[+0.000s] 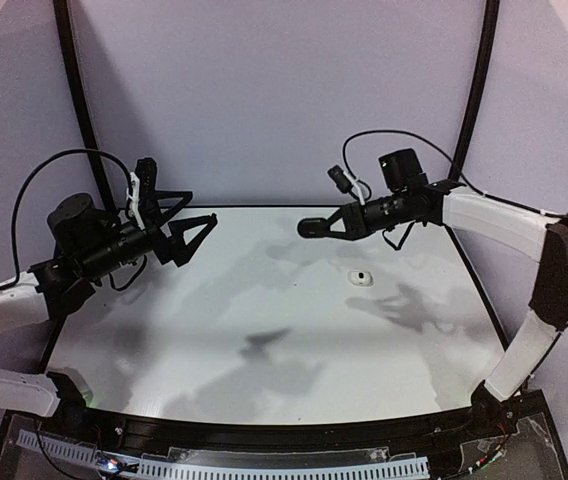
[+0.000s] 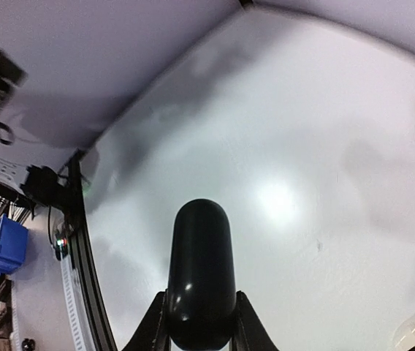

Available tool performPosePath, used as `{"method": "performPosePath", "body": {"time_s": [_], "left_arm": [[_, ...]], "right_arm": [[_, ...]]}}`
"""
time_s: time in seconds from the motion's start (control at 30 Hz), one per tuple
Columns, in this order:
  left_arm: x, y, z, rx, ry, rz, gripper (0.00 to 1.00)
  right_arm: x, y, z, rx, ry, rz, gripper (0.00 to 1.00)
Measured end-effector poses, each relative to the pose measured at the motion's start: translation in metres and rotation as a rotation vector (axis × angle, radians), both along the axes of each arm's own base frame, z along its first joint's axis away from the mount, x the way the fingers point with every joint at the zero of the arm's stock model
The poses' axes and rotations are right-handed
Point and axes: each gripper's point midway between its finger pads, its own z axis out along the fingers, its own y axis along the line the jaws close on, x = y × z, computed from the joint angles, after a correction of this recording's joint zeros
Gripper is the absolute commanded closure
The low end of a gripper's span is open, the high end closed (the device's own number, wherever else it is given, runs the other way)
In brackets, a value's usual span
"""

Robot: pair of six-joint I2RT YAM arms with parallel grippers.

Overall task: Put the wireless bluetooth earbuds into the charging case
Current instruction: Place the charging case with the earbuds at the center of the board.

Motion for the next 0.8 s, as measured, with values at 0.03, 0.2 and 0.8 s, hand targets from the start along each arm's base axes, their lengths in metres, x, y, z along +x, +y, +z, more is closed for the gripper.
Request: {"method": "performPosePath", "body": {"time_s": [0.03,0.2,0.8], "left_arm": [[0.0,0.001,-0.001,0.005,0.002,0.004,0.01],[0.001,0.003,-0.003,0.016,0.003,0.018,0.01],[0.0,0.002,-0.004,0.031,-0.006,0.015,0.01]], "right_arm": [[0.004,-0.002,-0.021,-0.028,0.052,-0.005,1.0],[0.001,-0.016,-0.099,-0.133,0.268,-0.027,1.0],[-0.048,-0.112,-0.194,-0.22,0.656,-0.145,1.0]]}}
